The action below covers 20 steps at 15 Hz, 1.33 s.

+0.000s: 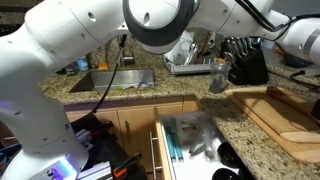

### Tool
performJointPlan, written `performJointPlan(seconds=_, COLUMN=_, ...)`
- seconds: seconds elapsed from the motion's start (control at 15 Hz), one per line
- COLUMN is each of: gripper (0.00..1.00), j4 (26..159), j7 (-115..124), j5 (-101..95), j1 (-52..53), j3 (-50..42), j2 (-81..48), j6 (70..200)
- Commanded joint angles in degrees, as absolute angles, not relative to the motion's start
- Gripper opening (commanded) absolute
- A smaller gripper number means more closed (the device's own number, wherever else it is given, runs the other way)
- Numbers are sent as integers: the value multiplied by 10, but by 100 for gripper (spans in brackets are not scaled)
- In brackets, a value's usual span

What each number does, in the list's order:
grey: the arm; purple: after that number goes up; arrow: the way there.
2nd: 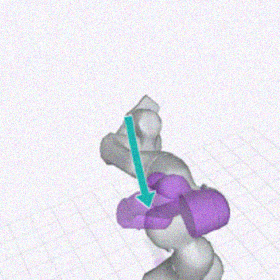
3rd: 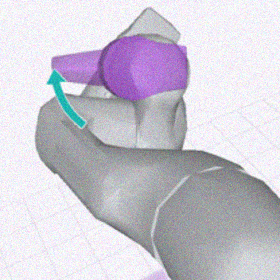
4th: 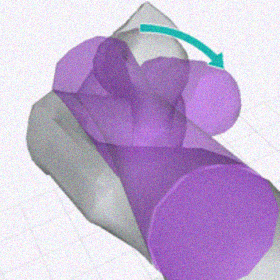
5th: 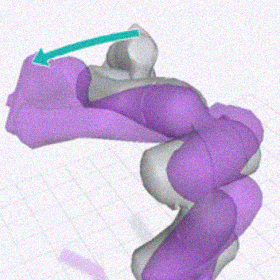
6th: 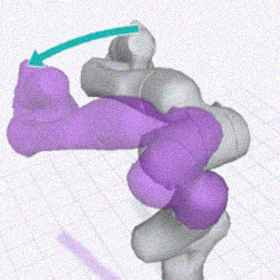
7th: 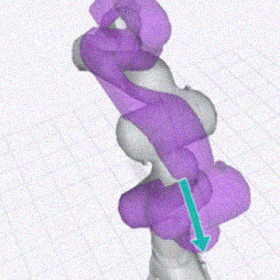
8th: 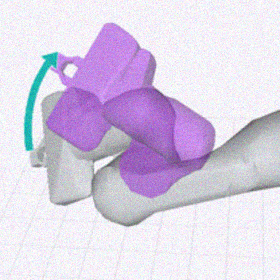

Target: Remove the wooden spoon from the chopping board and put it in the open drawer

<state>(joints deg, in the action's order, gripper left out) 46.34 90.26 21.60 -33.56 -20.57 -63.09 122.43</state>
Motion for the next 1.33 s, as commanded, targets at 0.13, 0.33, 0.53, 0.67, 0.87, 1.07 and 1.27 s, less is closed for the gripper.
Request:
performJointPlan(seconds=0.13, gripper=100, j4=387, j7=1035, j5=212, j1=-352, j3=-191, j2=-710, j6=1206)
performJointPlan(seconds=0.33, gripper=100, j4=419, j7=1023, j5=202, j1=-344, j3=-198, j2=-677, j6=1221)
performJointPlan(seconds=0.53, gripper=100, j4=409, j7=1027, j5=202, j1=-346, j3=-198, j2=-681, j6=1215)
performJointPlan(seconds=0.67, gripper=100, j4=410, j7=989, j5=210, j1=-354, j3=-179, j2=-677, j6=1187)
performJointPlan(seconds=0.87, gripper=100, j4=410, j7=899, j5=219, j1=-366, j3=-154, j2=-669, j6=1151)
performJointPlan(seconds=1.07, gripper=100, j4=405, j7=947, j5=206, j1=-352, j3=-179, j2=-677, j6=1180)
performJointPlan(seconds=1.27, gripper=100, j4=404, j7=957, j5=200, j1=-348, j3=-186, j2=-679, j6=1171)
